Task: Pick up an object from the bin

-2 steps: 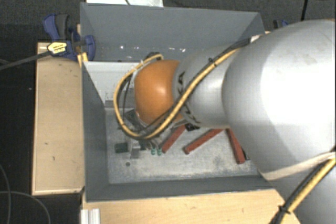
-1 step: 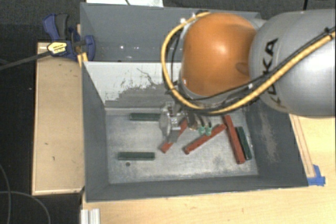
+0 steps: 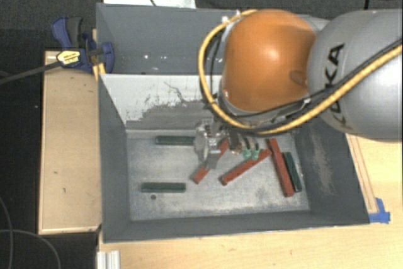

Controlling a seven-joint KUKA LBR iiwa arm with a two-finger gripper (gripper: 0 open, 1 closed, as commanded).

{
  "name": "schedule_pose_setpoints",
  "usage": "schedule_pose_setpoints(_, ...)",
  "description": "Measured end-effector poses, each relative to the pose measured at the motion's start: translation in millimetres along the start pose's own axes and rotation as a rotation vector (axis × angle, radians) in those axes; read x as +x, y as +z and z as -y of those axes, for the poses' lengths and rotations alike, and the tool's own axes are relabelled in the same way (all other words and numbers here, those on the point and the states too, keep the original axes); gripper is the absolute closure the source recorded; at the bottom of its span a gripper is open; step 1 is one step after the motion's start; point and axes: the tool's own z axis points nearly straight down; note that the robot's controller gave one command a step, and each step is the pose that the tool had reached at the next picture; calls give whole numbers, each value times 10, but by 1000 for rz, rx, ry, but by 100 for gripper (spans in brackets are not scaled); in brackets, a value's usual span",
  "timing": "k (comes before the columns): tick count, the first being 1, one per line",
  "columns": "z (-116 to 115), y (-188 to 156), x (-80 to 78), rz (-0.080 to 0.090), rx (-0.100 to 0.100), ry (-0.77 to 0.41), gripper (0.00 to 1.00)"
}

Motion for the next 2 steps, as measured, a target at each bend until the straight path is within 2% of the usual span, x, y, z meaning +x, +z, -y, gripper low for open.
schedule_pose_setpoints(1,-288,-714,-280,7,-3,15,0)
schedule_pose_setpoints(2,-284,-705,-277,5,-2,16,0)
